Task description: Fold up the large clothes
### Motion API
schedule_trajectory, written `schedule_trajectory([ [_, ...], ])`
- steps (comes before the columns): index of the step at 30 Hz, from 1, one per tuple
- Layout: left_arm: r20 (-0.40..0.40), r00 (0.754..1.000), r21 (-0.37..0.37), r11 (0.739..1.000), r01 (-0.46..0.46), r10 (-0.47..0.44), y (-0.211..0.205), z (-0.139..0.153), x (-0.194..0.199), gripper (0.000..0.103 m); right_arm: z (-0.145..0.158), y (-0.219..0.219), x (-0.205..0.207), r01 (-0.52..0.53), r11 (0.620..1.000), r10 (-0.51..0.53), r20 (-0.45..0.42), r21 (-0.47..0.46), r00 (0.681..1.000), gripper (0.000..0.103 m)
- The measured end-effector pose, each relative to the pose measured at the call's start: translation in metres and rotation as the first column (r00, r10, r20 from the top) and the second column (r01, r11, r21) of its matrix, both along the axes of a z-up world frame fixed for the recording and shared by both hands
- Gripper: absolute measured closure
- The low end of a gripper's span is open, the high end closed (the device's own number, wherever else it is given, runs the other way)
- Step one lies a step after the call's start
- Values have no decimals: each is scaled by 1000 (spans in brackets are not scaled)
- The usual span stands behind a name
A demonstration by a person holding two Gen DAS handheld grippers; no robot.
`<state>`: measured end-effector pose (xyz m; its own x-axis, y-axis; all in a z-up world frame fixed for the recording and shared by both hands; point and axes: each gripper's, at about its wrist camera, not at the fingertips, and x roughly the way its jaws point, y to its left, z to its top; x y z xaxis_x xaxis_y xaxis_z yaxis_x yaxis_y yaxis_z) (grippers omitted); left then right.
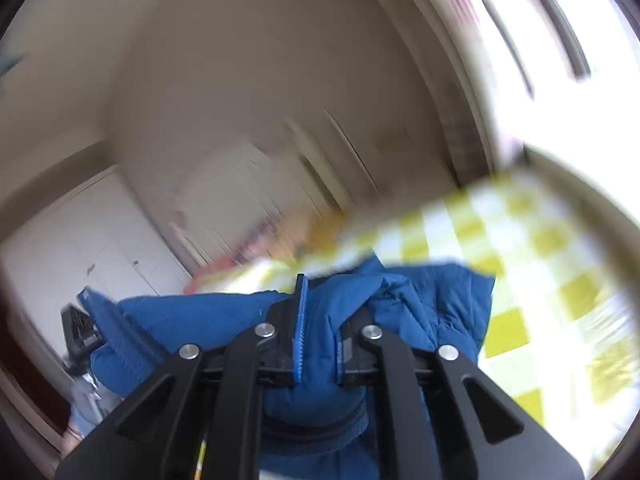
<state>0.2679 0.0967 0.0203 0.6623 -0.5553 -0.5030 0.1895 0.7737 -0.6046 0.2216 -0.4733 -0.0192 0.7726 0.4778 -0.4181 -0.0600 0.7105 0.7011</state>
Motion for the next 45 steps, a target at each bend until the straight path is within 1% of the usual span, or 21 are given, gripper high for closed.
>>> schedule_trajectory([
  [2, -102, 995, -15, 1000, -13, 12, 5, -30, 37, 78, -44, -18, 45, 49, 992, -30, -151, 119, 988, 72],
  [3, -159, 987, -24, 1000, -19, 15, 7, -49, 60, 77, -55, -21, 53, 49, 987, -25, -159, 150, 987, 38],
  [4, -187, 982, -26, 999, -19, 14, 9, -59, 69, 68, -65, -25, 61, 43, 982, -15, -156, 182, 988, 8],
  [5, -224, 975, -20, 1000, -17, 12, 12, -73, 84, 39, -75, -32, 66, 53, 978, -22, -153, 201, 988, 5],
  [7, -200, 979, 24, 999, -33, 38, 18, -83, 94, 4, -84, -40, 65, 55, 977, -24, -154, 207, 988, 6],
  [10, -121, 987, 153, 984, -91, 110, 31, -75, 104, 4, -80, -58, 68, 112, 993, -105, -158, 31, 982, 7],
  [13, -123, 992, 118, 993, -10, 24, 35, -77, 115, 4, -73, -65, 86, 76, 989, -97, -167, -126, 981, 7],
  [19, -270, 954, 229, 954, 195, -130, -3, -114, 129, 4, -74, -29, 134, -112, 953, 52, -214, -283, 976, 7],
  [22, -322, 935, 197, 956, 216, -145, -6, -132, 139, 6, -77, -7, 154, -175, 932, 100, -236, -318, 967, 7],
  [23, -317, 938, 184, 961, 207, -141, -4, -133, 139, 17, -79, 0, 158, -195, 925, 117, -243, -325, 963, 10],
  [24, -301, 944, 163, 968, 188, -133, 0, -133, 139, 31, -83, 8, 161, -213, 911, 131, -242, -353, 961, 31],
  [25, -280, 951, 141, 974, 178, -133, 2, -131, 137, 62, -81, 16, 156, -213, 889, 121, -239, -406, 963, 54],
  [26, -253, 959, 151, 975, 166, -124, 4, -126, 134, 75, -79, 23, 150, -209, 868, 125, -208, -451, 970, 62],
  [27, -189, 974, 183, 970, 160, -125, 2, -114, 123, 80, -73, 27, 142, -201, 862, 134, -173, -465, 976, 81],
  [28, -155, 980, 204, 966, 158, -127, -1, -103, 115, 87, -62, 30, 128, -183, 856, 139, -126, -484, 982, 85],
  [31, -18, 989, 256, 955, 147, -148, -13, -52, 83, 88, -17, 36, 91, -122, 839, 150, 9, -531, 989, 87],
  [36, -8, 996, 311, 946, 92, -94, -30, 3, 124, 88, 52, 21, 112, -25, 837, 78, 75, -547, 994, 86],
  [39, -74, 997, 364, 930, 47, -21, -38, -14, 167, 87, 31, 13, 168, -12, 858, 3, -19, -514, 1000, 86],
  [42, -185, 981, 504, 863, 39, 64, -54, -77, 198, 87, -35, 25, 215, -50, 840, -63, -189, -540, 980, 84],
  [43, -227, 969, 552, 833, 48, 94, -59, -106, 200, 79, -59, 30, 223, -73, 833, -77, -245, -549, 966, 80],
  [45, -222, 969, 559, 829, 33, 111, -59, -135, 194, 62, -101, 38, 227, -88, 820, -95, -287, -565, 953, 63],
])
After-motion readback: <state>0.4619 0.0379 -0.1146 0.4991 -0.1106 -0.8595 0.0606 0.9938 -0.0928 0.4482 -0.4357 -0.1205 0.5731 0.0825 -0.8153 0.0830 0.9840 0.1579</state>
